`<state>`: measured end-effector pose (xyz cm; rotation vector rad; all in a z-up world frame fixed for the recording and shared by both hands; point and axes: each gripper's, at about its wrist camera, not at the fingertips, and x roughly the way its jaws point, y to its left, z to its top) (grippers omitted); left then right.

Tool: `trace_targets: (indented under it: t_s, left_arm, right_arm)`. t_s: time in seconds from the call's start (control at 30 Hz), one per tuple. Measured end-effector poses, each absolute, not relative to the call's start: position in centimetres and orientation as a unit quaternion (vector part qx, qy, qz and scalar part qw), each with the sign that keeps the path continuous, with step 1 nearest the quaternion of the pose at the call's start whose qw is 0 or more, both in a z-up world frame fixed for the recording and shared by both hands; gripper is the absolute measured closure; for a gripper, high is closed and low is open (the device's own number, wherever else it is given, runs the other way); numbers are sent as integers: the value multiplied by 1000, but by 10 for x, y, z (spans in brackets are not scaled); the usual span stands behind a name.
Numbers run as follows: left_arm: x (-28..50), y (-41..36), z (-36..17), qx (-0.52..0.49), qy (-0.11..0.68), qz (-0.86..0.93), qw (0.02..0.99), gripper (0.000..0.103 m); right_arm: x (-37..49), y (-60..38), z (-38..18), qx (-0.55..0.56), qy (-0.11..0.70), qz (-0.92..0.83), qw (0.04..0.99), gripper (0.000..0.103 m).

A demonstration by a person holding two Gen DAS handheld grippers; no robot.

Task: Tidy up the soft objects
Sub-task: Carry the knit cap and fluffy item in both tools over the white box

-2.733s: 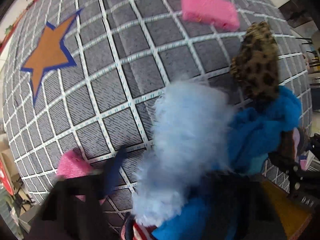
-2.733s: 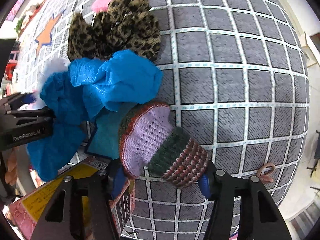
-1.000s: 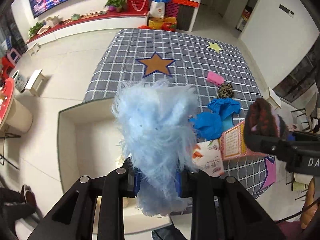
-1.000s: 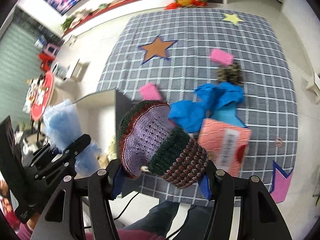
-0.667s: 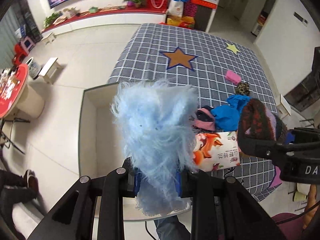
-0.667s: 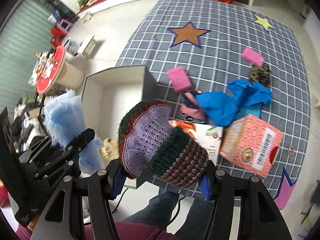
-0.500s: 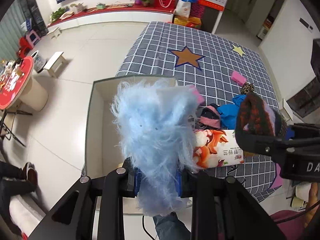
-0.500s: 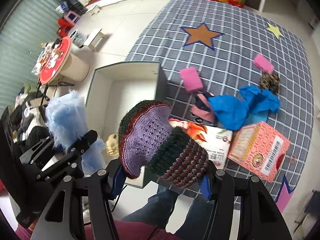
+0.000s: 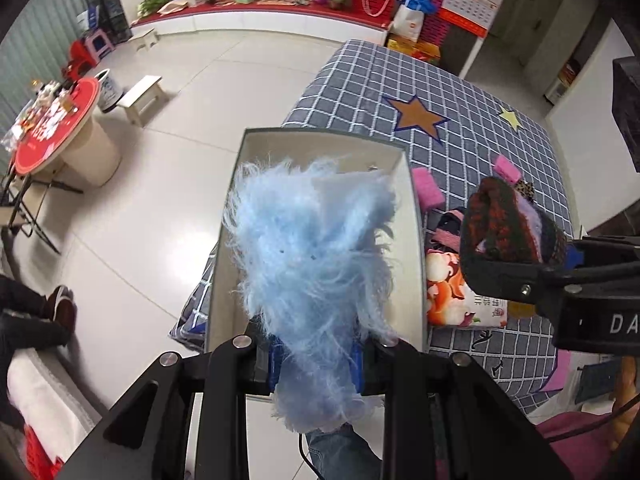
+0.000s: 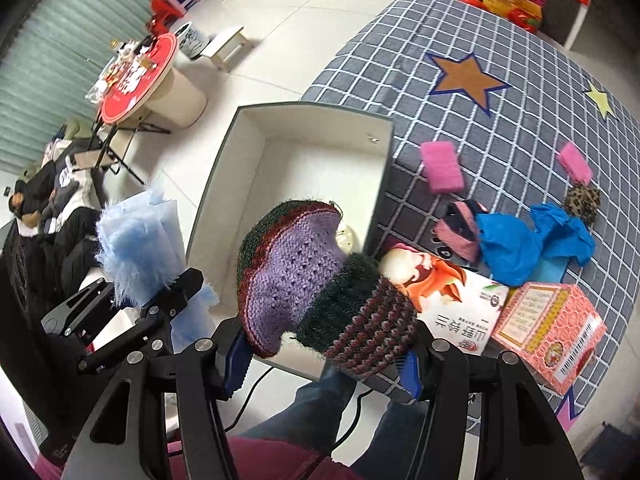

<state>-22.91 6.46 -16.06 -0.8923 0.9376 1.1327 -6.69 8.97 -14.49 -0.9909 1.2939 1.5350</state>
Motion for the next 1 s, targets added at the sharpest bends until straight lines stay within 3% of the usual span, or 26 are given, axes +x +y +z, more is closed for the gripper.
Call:
trace_targets:
  t_s: [1.0]
  left_arm:
    - [-254,72,-179,-423,421,506,622,74]
  right_arm:
    - [-105,107,-159,-432,513,625,399,42]
